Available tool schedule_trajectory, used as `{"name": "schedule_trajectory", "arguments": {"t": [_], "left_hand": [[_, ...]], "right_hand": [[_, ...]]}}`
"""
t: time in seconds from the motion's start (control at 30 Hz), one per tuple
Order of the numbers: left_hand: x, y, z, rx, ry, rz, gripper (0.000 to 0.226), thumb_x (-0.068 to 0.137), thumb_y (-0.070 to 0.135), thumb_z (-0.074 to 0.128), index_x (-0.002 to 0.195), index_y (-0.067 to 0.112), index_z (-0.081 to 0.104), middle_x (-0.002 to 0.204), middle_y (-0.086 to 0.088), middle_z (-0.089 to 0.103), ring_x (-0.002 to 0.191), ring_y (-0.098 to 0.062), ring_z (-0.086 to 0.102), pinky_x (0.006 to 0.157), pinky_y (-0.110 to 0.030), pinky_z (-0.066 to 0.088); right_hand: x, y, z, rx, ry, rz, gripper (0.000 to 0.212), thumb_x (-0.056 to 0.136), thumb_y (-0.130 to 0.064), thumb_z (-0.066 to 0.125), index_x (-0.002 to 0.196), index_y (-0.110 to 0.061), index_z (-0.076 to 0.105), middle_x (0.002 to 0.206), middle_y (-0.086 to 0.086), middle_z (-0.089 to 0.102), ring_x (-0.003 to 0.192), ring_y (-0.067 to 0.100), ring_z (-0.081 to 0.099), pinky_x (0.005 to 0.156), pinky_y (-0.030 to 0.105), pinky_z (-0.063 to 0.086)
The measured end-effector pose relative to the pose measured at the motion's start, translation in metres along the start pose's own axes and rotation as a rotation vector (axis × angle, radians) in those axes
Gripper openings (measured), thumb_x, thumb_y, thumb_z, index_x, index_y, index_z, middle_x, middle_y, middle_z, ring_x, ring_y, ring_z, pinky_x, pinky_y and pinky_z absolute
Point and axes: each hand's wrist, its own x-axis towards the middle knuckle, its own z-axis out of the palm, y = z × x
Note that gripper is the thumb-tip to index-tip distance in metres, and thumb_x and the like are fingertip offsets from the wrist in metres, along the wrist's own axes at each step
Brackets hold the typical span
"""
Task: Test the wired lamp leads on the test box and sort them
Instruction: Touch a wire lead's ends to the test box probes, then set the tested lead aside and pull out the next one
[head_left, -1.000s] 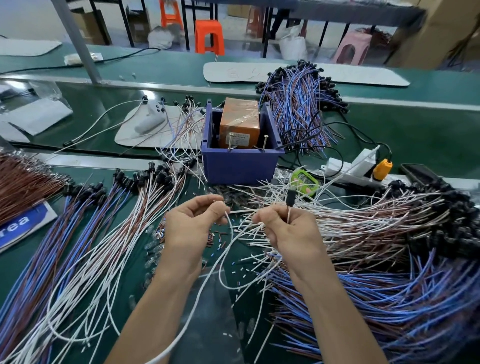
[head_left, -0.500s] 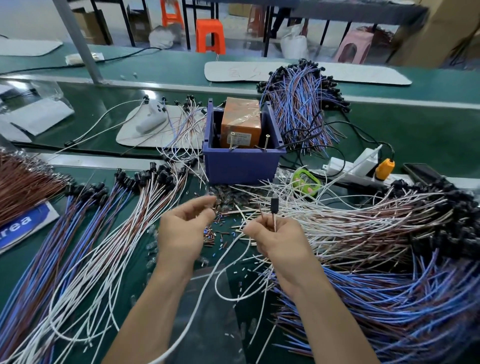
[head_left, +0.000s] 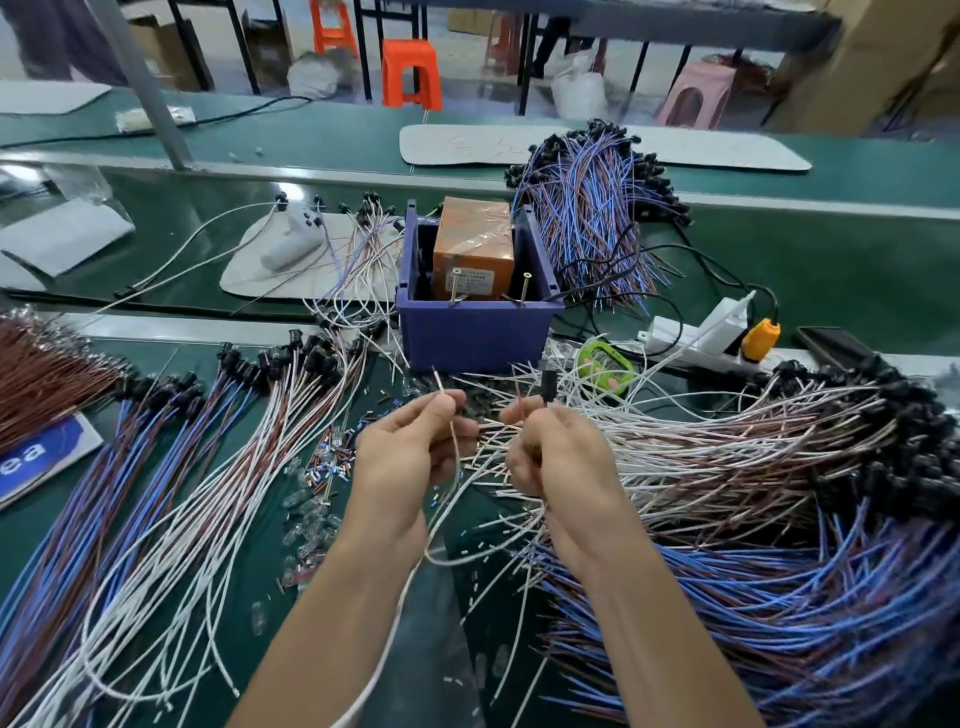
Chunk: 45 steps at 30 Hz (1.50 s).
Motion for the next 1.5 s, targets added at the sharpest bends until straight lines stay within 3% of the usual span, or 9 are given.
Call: {"name": "schedule_trajectory", "arguments": {"t": [0.13,0.23,0.37,0.47,0.6,0.83,1.07,1.37,1.5], "left_hand": [[0.008,0.009,-0.001,0.038,0.019,0.064,0.027,0.096,-0.003,0.058,0.091,0.012,0.079,0.079,0.003,0.077,0.064,-0.007,0.05,0.062,-0.017,0.042],[0.016,0.016,-0.004,0.077,0.006,0.095,0.031,0.095,-0.008,0.057,0.095,0.014,0.079,0.088,0.001,0.08,0.067,-0.006,0.055,0.066,-0.017,0.049],[0.035,0.021,-0.008,0.176,0.111,0.215,0.017,0.093,0.001,0.07,0.104,0.014,0.072,0.077,-0.005,0.079,0.063,-0.011,0.073,0.057,-0.016,0.055],[0.051,0.024,-0.006,0.229,0.254,0.262,0.003,0.091,0.011,0.076,0.09,0.01,0.075,0.07,-0.002,0.077,0.059,-0.012,0.074,0.049,-0.017,0.052],[0.068,0.026,0.002,0.276,0.34,0.328,0.016,0.088,0.024,0.08,0.075,0.017,0.075,0.06,-0.001,0.073,0.045,-0.011,0.065,0.047,-0.02,0.049],[0.075,0.022,0.01,0.299,0.316,0.343,0.018,0.085,0.025,0.082,0.07,0.019,0.073,0.057,-0.001,0.072,0.041,-0.009,0.06,0.04,-0.016,0.041],[0.074,0.022,0.01,0.338,0.278,0.342,0.017,0.084,0.021,0.083,0.071,0.017,0.073,0.056,-0.003,0.071,0.041,-0.01,0.06,0.039,-0.017,0.043],[0.06,0.028,0.007,0.29,0.284,0.326,0.016,0.089,0.02,0.08,0.074,0.016,0.074,0.059,-0.005,0.072,0.043,-0.01,0.058,0.046,-0.022,0.047],[0.039,0.027,0.012,0.267,0.076,0.267,0.018,0.087,0.013,0.08,0.07,0.012,0.078,0.062,-0.007,0.072,0.047,-0.01,0.058,0.05,-0.02,0.049]], "right_hand": [[0.003,-0.002,-0.002,0.041,0.024,-0.017,0.019,0.097,0.003,0.043,0.093,-0.013,0.053,0.058,-0.001,0.054,0.053,0.009,0.049,0.048,0.019,0.041],[0.011,-0.006,-0.005,0.149,0.063,0.017,0.017,0.102,0.001,0.048,0.093,-0.01,0.057,0.057,0.001,0.061,0.054,0.01,0.053,0.051,0.02,0.043],[0.027,-0.015,-0.012,0.285,0.264,0.062,0.017,0.103,-0.009,0.056,0.087,-0.011,0.062,0.06,0.003,0.067,0.054,0.011,0.055,0.057,0.027,0.042],[0.041,-0.022,-0.014,0.353,0.356,0.069,0.014,0.103,-0.012,0.059,0.091,-0.005,0.062,0.057,0.004,0.065,0.047,0.007,0.05,0.052,0.025,0.038],[0.055,-0.028,-0.011,0.346,0.407,0.075,0.008,0.101,-0.012,0.062,0.096,-0.006,0.061,0.053,0.002,0.062,0.042,0.007,0.045,0.046,0.021,0.034],[0.068,-0.025,-0.002,0.331,0.435,0.043,0.02,0.095,-0.009,0.07,0.077,-0.012,0.06,0.049,0.001,0.06,0.045,0.012,0.044,0.042,0.018,0.035],[0.07,-0.024,0.007,0.232,0.385,-0.034,0.036,0.092,-0.005,0.071,0.058,-0.016,0.064,0.048,0.001,0.058,0.044,0.009,0.051,0.053,0.025,0.042],[0.056,-0.023,0.002,0.275,0.436,-0.086,0.014,0.094,-0.007,0.07,0.081,-0.007,0.064,0.051,0.001,0.059,0.047,0.009,0.054,0.073,0.033,0.047],[0.036,-0.02,-0.002,0.156,0.283,-0.12,0.029,0.094,-0.007,0.069,0.068,-0.022,0.067,0.051,-0.001,0.058,0.049,0.013,0.05,0.068,0.036,0.044]]}}
